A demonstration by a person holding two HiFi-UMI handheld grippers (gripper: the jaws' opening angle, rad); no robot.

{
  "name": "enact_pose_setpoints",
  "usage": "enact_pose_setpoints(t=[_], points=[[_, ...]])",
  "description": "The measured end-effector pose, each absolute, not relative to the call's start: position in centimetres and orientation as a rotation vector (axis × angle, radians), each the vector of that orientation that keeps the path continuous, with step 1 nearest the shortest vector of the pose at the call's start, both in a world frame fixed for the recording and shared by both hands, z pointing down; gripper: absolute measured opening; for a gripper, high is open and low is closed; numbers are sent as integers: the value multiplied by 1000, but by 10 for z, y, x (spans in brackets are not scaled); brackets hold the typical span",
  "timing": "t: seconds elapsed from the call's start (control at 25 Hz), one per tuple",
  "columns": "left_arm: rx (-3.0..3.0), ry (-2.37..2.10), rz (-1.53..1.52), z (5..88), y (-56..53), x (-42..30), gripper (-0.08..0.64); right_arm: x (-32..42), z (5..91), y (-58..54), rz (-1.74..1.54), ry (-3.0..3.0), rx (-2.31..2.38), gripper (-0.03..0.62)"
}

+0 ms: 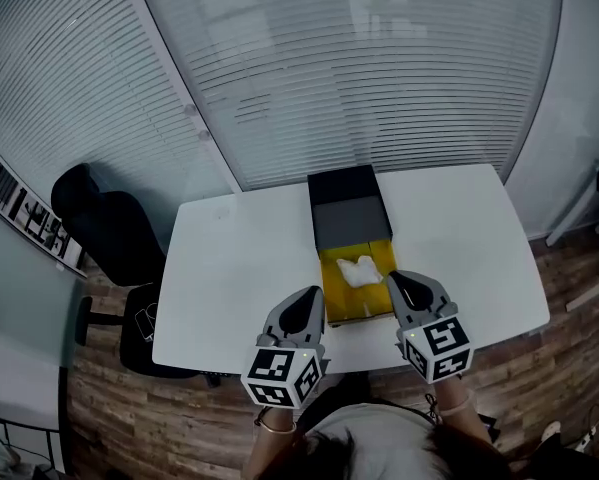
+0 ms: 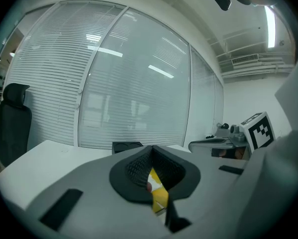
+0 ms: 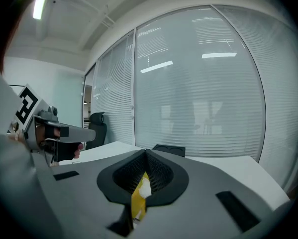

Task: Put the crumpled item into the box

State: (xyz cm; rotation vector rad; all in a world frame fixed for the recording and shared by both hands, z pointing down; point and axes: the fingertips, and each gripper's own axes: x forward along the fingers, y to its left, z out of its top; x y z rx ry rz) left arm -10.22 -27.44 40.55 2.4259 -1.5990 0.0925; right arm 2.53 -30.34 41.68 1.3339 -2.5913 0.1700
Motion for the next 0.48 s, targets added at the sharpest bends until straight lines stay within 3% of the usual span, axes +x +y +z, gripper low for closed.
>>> enact_pose_setpoints(t=[0.48], points=[[2449, -1589, 104, 401, -248, -85, 17, 44, 402, -275, 128, -2604, 1379, 26]])
